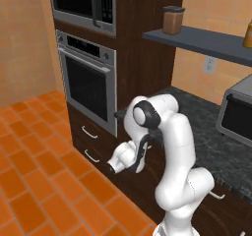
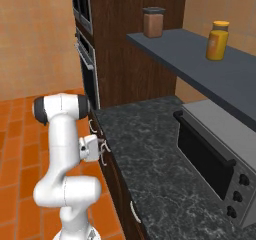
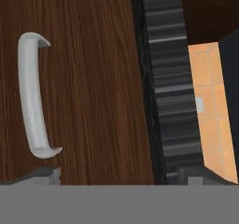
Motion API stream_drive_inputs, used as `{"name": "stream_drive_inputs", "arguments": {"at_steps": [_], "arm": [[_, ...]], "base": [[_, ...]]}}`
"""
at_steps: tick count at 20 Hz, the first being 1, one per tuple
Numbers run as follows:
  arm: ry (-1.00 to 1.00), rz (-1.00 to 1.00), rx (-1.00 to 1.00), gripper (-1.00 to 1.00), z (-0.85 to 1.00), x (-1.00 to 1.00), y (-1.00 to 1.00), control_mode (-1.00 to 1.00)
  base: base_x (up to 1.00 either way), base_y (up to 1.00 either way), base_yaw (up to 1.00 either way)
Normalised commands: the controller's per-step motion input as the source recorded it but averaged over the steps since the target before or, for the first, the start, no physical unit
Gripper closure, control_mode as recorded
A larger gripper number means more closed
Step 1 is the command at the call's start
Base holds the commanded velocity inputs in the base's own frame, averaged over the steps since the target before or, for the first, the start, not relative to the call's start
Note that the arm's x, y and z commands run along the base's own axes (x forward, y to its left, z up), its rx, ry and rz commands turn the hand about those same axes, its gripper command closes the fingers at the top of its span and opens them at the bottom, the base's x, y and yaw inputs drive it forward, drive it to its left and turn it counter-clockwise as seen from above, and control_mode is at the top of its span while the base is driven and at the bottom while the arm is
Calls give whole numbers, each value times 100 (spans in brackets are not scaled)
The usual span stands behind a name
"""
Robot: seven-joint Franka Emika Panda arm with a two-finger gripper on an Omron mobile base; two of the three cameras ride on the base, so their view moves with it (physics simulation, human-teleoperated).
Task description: Take a straw from the drawer in front and place it inside the glass cup on the dining counter.
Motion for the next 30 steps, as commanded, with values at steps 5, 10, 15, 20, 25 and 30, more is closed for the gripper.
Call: {"name": "stream_drive_inputs", "arguments": {"at_steps": [5,10,15,20,25,30], "arm": [[14,9,1,-100,-31,45,0,-100],[24,3,0,-100,-63,17,0,-100],[6,0,0,-100,-24,38,0,-100],[0,0,0,-100,-16,48,-9,-100],[0,0,0,100,-24,27,-4,-100],[0,0,0,100,-7,-6,8,-100]], "base": [[0,0,0],[0,0,0],[0,0,0],[0,0,0],[0,0,0],[0,0,0]]}}
